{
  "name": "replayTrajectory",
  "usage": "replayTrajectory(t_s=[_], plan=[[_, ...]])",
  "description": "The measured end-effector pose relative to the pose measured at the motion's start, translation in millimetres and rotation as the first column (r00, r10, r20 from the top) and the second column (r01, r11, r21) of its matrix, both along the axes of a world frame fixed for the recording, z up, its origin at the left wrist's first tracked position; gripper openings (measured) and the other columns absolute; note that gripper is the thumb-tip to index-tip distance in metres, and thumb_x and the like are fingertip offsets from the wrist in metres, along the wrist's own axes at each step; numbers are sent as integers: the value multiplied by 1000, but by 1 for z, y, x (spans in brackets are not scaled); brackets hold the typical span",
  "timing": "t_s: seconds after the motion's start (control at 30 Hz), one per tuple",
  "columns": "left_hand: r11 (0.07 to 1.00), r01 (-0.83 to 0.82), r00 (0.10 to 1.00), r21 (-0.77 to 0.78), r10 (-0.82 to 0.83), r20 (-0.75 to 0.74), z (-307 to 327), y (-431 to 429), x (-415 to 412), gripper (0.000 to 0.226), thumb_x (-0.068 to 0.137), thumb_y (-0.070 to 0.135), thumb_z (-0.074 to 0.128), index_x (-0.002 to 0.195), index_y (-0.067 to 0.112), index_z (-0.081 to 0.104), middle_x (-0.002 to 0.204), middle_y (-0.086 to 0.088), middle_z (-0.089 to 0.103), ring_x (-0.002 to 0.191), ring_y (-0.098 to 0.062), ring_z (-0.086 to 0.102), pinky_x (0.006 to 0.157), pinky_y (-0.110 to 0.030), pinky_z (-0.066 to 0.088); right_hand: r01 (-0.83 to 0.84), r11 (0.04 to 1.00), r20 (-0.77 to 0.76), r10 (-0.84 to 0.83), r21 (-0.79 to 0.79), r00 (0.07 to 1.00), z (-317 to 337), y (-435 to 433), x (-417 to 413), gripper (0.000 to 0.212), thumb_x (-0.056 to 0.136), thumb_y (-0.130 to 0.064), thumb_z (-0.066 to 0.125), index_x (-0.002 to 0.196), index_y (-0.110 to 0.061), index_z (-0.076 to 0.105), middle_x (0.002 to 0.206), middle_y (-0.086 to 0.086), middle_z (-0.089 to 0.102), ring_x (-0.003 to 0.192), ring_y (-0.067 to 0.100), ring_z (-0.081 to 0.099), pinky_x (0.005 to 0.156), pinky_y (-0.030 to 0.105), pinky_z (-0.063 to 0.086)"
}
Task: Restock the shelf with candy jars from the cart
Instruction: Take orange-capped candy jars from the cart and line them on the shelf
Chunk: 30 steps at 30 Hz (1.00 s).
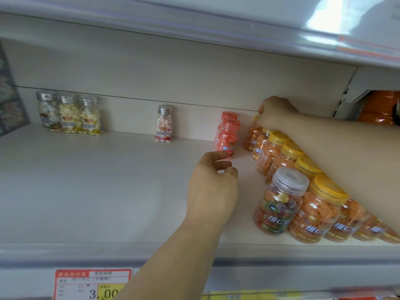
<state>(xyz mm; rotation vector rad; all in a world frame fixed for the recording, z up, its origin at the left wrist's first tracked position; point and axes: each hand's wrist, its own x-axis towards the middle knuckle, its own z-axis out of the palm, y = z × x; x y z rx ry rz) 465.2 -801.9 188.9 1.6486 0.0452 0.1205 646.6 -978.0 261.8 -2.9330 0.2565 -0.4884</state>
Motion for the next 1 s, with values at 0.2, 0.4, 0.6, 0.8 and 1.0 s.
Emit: replayTrajectory(t_s=[0.2, 0.4, 0.6, 0.8, 1.0], plan=[[1000, -4, 1000, 20, 5, -24, 1, 0, 1, 29, 97, 13, 53, 116, 35, 55, 106, 16, 65, 84, 1, 59, 58, -12, 38, -101, 991, 51, 106, -85, 993, 16, 6, -69, 39, 90, -46, 59, 126, -29, 59, 136, 2, 55, 128, 29, 46, 105, 42, 32], [998, 5, 999, 60, -8, 40, 15, -1, -13, 31, 93, 8, 52, 105, 35, 61, 105, 12, 71, 92, -13, 67, 72, -26, 51, -272, 959, 203, 283, -79, 937, 20, -11, -187, 29, 93, -42, 57, 117, -28, 65, 123, 0, 65, 120, 27, 54, 101, 41, 41], [970, 162, 976, 183, -185, 118, 21, 1, -49, 20, 96, 34, 60, 115, 39, 55, 111, 19, 64, 100, -1, 64, 82, -20, 52, -406, 910, 188, 415, -84, 890, -7, -35, -255, 49, 83, -60, 44, 114, -29, 69, 117, -7, 66, 114, 23, 54, 99, 46, 41], [848, 297, 943, 440, -334, 7, 10, -4, -59, 89, 74, 41, 83, 146, 40, 31, 124, 17, 53, 104, -1, 59, 89, -30, 52, -487, 836, 119, 527, -254, 842, -35, -48, -259, 64, 73, -60, 62, 128, -28, 61, 122, -7, 61, 117, 19, 48, 106, 46, 33], [771, 211, 953, 601, -299, 49, 7, -15, -55, 69, 82, 26, 77, 141, 31, 41, 120, 15, 58, 85, 9, 58, 78, -17, 46, -492, 816, 165, 553, -303, 817, -39, -50, -255, 65, 72, -50, 78, 130, -25, 61, 125, -3, 60, 119, 23, 52, 112, 51, 31]])
